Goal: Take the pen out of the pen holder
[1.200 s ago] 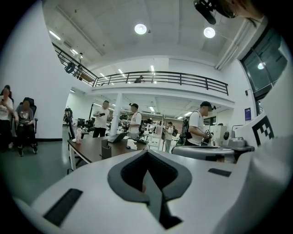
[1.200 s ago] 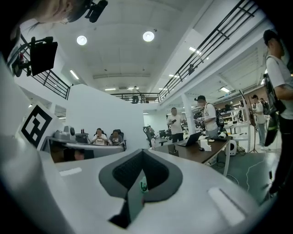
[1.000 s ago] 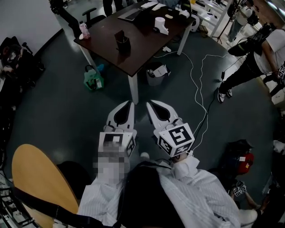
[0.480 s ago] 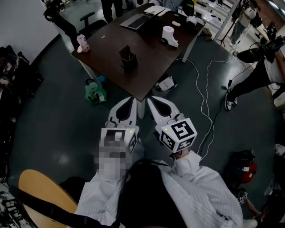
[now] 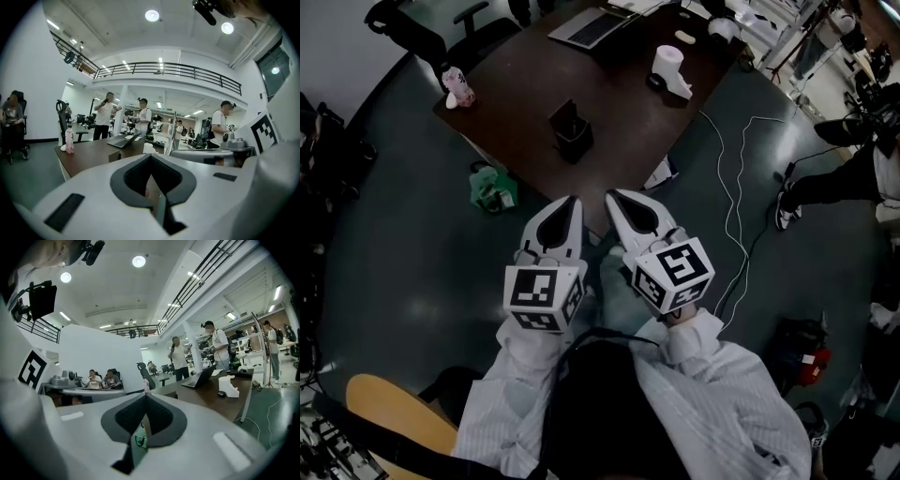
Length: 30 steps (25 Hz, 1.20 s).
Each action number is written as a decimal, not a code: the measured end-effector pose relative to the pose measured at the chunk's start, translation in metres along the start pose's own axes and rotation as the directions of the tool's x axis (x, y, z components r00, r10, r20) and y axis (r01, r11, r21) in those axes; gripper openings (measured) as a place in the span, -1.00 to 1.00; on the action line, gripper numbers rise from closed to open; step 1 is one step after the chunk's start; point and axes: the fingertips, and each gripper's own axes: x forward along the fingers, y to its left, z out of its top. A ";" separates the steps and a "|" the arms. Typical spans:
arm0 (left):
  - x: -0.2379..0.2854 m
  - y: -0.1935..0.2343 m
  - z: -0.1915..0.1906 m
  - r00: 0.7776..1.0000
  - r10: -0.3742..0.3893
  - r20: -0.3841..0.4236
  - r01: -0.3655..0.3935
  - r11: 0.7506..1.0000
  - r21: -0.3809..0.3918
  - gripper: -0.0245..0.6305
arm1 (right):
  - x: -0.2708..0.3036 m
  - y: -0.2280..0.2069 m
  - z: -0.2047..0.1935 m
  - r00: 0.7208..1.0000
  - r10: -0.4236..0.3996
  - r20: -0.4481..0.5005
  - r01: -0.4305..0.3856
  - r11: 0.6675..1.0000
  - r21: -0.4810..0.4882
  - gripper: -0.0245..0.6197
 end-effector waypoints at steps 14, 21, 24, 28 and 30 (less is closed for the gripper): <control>0.144 0.072 0.020 0.972 0.234 -0.006 -0.233 0.967 -0.107 -0.92 | 0.132 -0.124 0.020 0.968 0.202 -0.151 -0.208 0.978 -0.026 -0.91; 0.175 0.090 0.012 0.950 0.307 -0.046 -0.311 0.942 -0.127 -0.92 | 0.168 -0.154 0.013 0.947 0.248 -0.206 -0.255 0.967 -0.005 -0.91; 0.179 0.101 0.010 0.943 0.327 -0.056 -0.332 0.932 -0.143 -0.92 | 0.185 -0.155 0.002 0.936 0.258 -0.241 -0.267 0.964 -0.007 -0.91; 0.181 0.110 0.005 0.937 0.342 -0.070 -0.349 0.923 -0.160 -0.92 | 0.204 -0.157 -0.016 0.920 0.268 -0.286 -0.276 0.961 0.012 -0.90; 0.182 0.114 0.002 0.936 0.343 -0.076 -0.351 0.922 -0.164 -0.92 | 0.217 -0.158 -0.026 0.911 0.273 -0.310 -0.280 0.960 0.024 -0.88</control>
